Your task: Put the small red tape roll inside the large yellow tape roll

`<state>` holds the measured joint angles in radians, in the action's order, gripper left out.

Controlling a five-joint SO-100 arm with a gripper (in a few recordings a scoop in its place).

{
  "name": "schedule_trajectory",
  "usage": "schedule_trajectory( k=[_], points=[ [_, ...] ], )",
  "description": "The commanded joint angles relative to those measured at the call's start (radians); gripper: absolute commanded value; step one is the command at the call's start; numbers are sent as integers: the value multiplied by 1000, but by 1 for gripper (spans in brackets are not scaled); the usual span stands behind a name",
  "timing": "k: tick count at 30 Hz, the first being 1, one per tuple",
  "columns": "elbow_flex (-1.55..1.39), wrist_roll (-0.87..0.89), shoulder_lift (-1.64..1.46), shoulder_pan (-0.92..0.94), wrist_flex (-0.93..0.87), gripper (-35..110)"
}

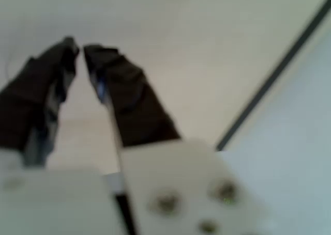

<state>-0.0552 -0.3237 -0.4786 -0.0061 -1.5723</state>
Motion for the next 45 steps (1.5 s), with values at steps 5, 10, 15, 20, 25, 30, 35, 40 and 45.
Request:
schedule_trajectory(
  k=[5, 10, 15, 20, 25, 30, 35, 40, 45],
  points=[
    [61, -2, -63, -18, 121, 0],
    [37, -2, -63, -41, 201, 0],
    [31, -2, -49, -69, 272, 0],
    [31, -3, -37, -101, 321, 0],
    [26, -8, -29, -124, 356, 0],
    [18, -6, -20, -138, 379, 0],
    [18, -2, -14, -150, 399, 0],
    [18, -2, -9, -166, 426, 0],
    [21, -2, -9, -183, 440, 0]
  ],
)
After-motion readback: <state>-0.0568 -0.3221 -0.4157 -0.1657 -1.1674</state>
